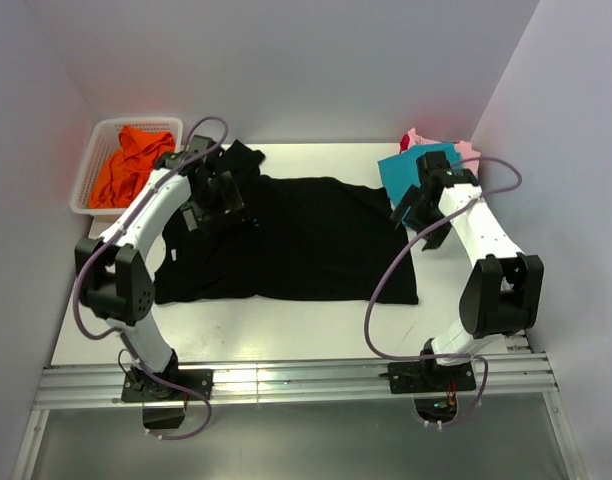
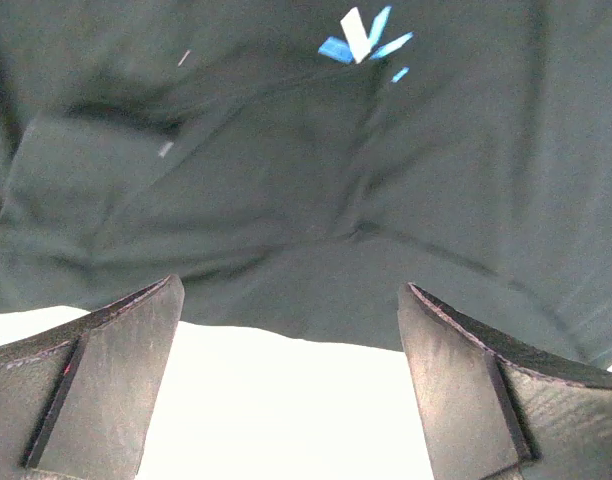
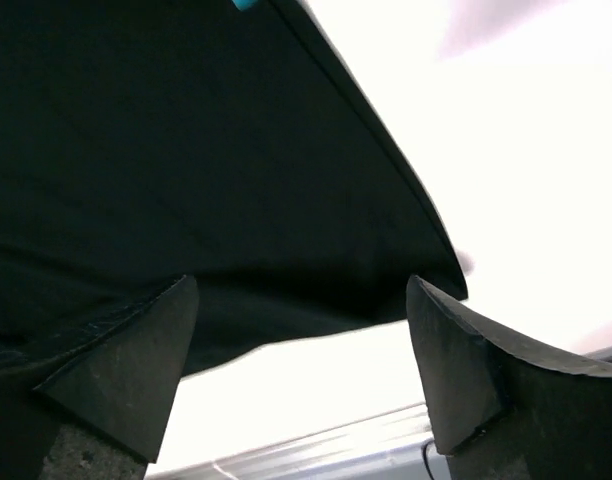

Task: Fold and stack the t-shirts
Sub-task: Fold the flattened tshirt in 1/3 of the way

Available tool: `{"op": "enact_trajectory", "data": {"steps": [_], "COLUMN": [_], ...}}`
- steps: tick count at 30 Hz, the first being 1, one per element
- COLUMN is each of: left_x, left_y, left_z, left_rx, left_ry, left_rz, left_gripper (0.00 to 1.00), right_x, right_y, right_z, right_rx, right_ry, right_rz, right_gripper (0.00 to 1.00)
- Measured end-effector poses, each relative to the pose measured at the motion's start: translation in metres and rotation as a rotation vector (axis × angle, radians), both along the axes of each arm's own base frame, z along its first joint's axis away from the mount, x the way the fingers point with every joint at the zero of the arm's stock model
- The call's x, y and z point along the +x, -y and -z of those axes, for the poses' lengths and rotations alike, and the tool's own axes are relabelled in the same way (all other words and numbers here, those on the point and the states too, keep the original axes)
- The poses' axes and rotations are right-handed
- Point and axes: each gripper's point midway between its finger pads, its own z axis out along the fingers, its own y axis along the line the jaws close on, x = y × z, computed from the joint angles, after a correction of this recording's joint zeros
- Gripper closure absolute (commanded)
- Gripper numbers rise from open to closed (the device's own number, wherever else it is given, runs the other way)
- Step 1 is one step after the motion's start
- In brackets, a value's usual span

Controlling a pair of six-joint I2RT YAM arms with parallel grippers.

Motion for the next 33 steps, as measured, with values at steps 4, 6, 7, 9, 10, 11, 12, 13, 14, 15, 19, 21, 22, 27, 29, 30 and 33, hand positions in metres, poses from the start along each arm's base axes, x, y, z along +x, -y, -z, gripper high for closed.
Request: {"op": "enact_trajectory", "data": {"steps": [4,6,7,9,10,11,12,13,14,15,19,21,22,27,29,30,33], "left_x": [-0.031,-0.044,-0.048,-0.059,-0.063,-0.066,-0.069,-0.07,-0.071,-0.073,-0.071,-0.07,-0.069,-0.068,-0.067,-0.067,-0.067], "left_y": [-0.018,-0.029,-0.034,-0.045,-0.05,-0.055,-0.058,-0.061,-0.063,-0.066,-0.071,-0.073,-0.075,-0.083,-0.084,-0.084,-0.083], "left_z": [0.016,0.032,0.039,0.051,0.055,0.058,0.059,0.059,0.059,0.058,0.055,0.055,0.055,0.055,0.054,0.054,0.054], "left_rx": [0.017,0.031,0.036,0.044,0.045,0.046,0.045,0.043,0.04,0.038,0.038,0.039,0.039,0.042,0.042,0.04,0.032], "left_ry": [-0.041,-0.081,-0.098,-0.13,-0.142,-0.145,-0.147,-0.145,-0.137,-0.131,-0.107,-0.103,-0.101,-0.1,-0.1,-0.1,-0.097], "left_rz": [-0.015,-0.025,-0.032,-0.048,-0.054,-0.062,-0.069,-0.074,-0.078,-0.081,-0.076,-0.078,-0.08,-0.091,-0.096,-0.096,-0.094], "left_gripper": [0.06,0.07,0.07,0.07,0.08,0.08,0.09,0.09,0.09,0.09,0.1,0.1,0.1,0.11,0.11,0.11,0.11], "right_x": [-0.034,-0.049,-0.055,-0.063,-0.065,-0.066,-0.068,-0.069,-0.071,-0.073,-0.08,-0.083,-0.085,-0.087,-0.09,-0.09,-0.095], "right_y": [-0.006,-0.007,-0.008,-0.009,-0.009,-0.009,-0.009,-0.009,-0.009,-0.009,-0.009,-0.01,-0.01,-0.014,-0.014,-0.015,-0.015], "right_z": [0.037,0.053,0.058,0.064,0.066,0.069,0.071,0.073,0.075,0.078,0.087,0.09,0.092,0.094,0.094,0.094,0.093], "right_rx": [0.037,0.047,0.051,0.057,0.058,0.059,0.059,0.059,0.059,0.059,0.061,0.062,0.062,0.062,0.061,0.061,0.061], "right_ry": [-0.109,-0.165,-0.187,-0.212,-0.216,-0.217,-0.22,-0.224,-0.228,-0.233,-0.25,-0.259,-0.263,-0.259,-0.259,-0.258,-0.252], "right_rz": [0.001,0.005,0.006,0.009,0.011,0.012,0.013,0.016,0.016,0.02,0.03,0.033,0.034,0.031,0.028,0.027,0.023], "right_gripper": [0.19,0.19,0.2,0.2,0.21,0.22,0.22,0.24,0.24,0.24,0.25,0.26,0.28,0.29,0.29,0.29,0.29]}}
